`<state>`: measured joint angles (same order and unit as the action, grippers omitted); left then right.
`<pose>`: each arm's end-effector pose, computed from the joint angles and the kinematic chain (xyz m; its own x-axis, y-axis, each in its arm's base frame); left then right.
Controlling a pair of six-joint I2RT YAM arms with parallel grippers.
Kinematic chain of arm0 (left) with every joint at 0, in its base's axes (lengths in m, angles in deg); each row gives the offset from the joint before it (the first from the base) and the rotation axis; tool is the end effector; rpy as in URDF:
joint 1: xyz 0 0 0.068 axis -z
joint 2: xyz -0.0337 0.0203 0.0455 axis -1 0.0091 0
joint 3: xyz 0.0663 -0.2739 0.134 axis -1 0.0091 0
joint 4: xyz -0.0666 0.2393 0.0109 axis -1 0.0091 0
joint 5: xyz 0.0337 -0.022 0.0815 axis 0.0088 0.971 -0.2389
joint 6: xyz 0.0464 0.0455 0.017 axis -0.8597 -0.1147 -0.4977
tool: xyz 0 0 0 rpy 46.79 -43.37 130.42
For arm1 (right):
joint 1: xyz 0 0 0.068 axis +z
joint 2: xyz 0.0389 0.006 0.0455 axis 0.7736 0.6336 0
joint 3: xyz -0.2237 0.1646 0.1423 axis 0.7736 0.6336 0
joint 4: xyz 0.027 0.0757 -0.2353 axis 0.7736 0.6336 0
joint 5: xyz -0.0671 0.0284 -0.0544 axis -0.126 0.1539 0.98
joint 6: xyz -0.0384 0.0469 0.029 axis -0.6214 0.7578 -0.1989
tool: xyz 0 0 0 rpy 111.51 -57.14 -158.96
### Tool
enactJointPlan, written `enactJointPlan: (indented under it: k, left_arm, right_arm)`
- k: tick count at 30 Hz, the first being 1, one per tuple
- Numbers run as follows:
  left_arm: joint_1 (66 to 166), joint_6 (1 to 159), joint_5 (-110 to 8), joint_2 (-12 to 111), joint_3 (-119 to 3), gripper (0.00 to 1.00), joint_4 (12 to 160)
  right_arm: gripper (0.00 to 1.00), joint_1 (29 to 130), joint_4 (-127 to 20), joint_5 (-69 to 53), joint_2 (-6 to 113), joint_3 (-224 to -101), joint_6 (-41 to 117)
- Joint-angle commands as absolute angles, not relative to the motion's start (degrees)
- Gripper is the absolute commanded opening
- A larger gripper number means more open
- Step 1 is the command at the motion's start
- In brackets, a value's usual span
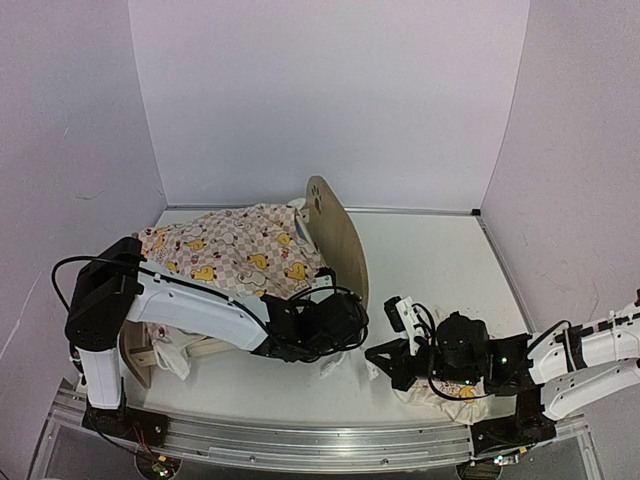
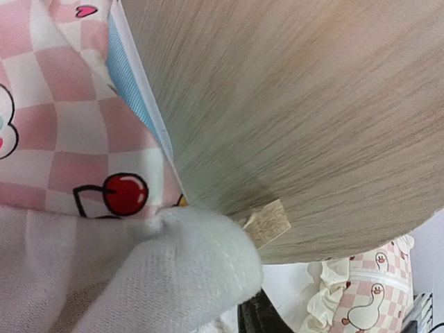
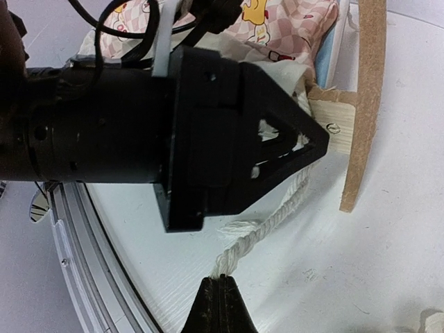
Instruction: Set up the pet bed
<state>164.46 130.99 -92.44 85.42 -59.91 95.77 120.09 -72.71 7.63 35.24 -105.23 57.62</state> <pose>0.1413 -0.4132 0.2196 -0.7124 -0.2104 -0.6695 0.1617 0.8791 -0.4484 0.0782 0.1882 0.2101 -0.5336 -0.1582 -0.8308 -0.7231 0.5948 0.3512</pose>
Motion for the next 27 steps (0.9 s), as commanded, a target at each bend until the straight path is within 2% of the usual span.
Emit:
enactJointPlan:
  k: [1, 7, 16, 19, 27]
  left_arm:
    - [162.7, 132.0, -100.4, 86.6, -63.7, 0.22, 96.9]
    - [162.4, 131.0, -103.6, 86.4, -63.4, 0.01, 96.5]
    - [162.5, 126.2, -96.7, 82.1, -56.4, 0.0, 87.7]
    - [162.4, 125.0, -93.7, 80.0, -52.6, 0.0, 82.1]
    - [162.4, 121.7, -90.5, 78.2, -50.8, 0.0, 78.8]
  right_arm:
    - [0.0, 120.2, -76.1, 6.2, 35.0, -106.0, 57.4]
    - [0.0, 120.2, -77.2, 5.4, 35.0, -105.8, 57.6]
    - [0.0, 117.3, -77.4, 12.4, 35.6, -105.7, 59.3]
    - [0.0, 113.2, -79.8, 9.4, 39.3, -107.5, 56.9]
    - [0.0, 108.1, -91.2, 3.8, 48.1, -112.0, 44.3]
